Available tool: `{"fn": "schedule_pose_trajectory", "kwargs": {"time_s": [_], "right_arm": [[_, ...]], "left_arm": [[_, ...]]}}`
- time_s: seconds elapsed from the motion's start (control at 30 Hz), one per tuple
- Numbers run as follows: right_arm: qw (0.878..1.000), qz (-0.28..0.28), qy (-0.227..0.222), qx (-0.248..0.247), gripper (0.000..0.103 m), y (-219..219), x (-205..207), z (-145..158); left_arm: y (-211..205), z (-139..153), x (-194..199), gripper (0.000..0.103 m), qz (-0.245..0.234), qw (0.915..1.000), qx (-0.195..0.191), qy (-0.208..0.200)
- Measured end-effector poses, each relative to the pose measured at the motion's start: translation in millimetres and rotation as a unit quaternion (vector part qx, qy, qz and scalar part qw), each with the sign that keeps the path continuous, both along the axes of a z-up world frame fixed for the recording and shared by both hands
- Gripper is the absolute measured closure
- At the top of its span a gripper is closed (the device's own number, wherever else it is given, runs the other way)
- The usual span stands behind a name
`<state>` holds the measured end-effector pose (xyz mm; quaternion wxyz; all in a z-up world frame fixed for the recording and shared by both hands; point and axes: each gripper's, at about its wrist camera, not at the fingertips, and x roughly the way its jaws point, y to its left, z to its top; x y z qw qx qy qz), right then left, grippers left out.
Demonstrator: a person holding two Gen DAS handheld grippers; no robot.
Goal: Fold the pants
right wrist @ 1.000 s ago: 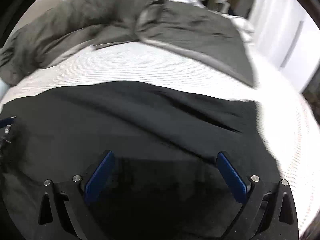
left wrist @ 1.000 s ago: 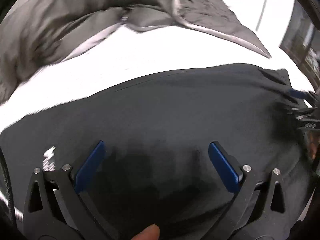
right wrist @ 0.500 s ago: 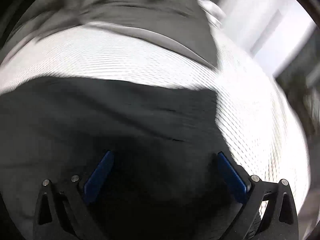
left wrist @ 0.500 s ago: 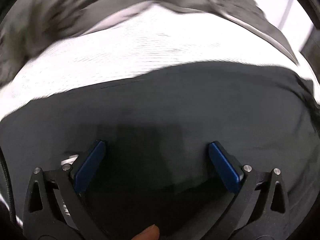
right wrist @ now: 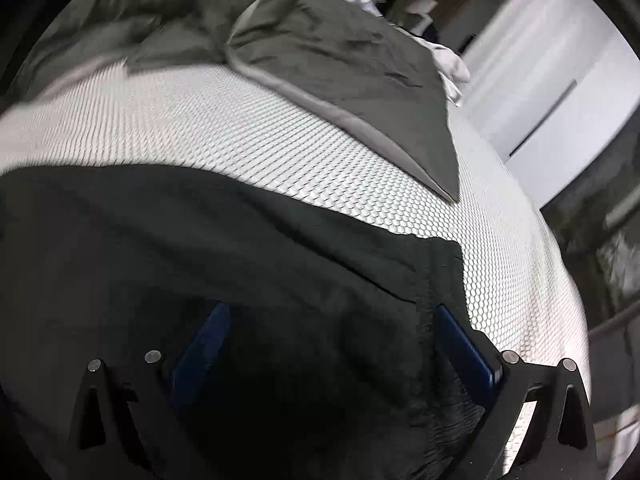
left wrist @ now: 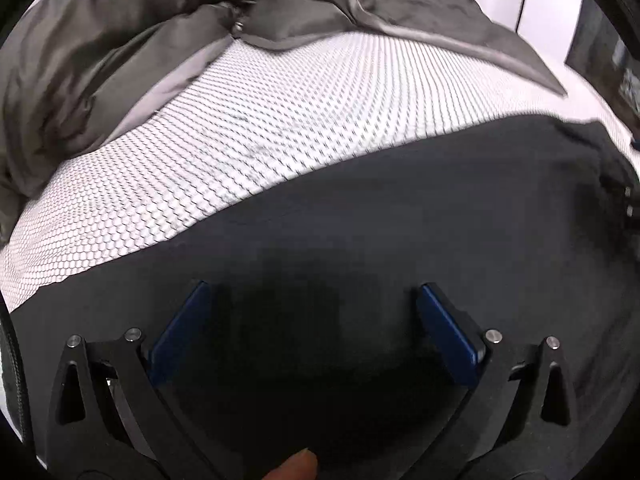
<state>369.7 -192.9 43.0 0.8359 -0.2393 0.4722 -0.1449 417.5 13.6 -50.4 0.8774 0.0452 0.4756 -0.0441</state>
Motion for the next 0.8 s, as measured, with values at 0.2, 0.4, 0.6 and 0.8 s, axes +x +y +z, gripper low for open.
{"fn": "schedule_pose_trajectory", "kwargs": {"time_s": [0.2, 0.4, 0.6, 0.8], "right_arm": [[0.991, 0.029, -0.027, 0.129, 0.0, 9.8, 1.9, 14.8], [0.968, 0.131, 0.052, 0.207, 0.0, 66.1, 26.0, -33.6], [0.991, 0.032, 0.031, 0.128, 0.0, 4.0, 27.8, -43.4], [0.982, -0.101, -0.024, 0.155, 0.0, -106.5, 8.3, -36.0]], "left_arm": [[21.3, -1.1, 6.9, 0.001, 0.025, 0.999, -0.038, -0.004], [20.1, -10.3, 7.3, 0.0, 0.011, 0.9992, -0.038, 0.004], [46.0, -12.0, 3.8, 0.0, 0.041, 0.9983, -0.042, 0.007], [96.5, -16.0, 6.5, 0.0, 0.121, 0.9924, -0.026, 0.0]]}}
